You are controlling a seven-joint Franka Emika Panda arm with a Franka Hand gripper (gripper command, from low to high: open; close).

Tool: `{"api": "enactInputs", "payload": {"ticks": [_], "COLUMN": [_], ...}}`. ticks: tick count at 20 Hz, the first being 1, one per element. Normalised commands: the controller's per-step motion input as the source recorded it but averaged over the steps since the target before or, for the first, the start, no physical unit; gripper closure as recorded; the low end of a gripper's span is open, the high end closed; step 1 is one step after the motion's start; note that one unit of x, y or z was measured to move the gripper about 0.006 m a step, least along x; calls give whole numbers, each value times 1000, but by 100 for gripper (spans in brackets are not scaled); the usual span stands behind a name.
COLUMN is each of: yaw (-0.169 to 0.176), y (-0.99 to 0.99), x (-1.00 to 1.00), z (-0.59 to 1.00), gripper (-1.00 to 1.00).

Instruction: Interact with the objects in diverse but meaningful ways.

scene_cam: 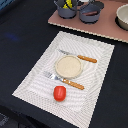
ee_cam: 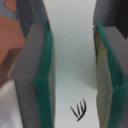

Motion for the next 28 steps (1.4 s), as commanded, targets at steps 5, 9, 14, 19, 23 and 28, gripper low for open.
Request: {"api": "enactInputs", "payload": {"ticks": [5,9,14,19,23,28], "yaw": [-6,-17,-9,-18,-19,-15], "y": [154,117,245,313,325,321], "x": [45,144,163,235,211,196], "z": [-206,-151,-90,-30,0,0], "gripper": [100,100,100,100,100,-100]}}
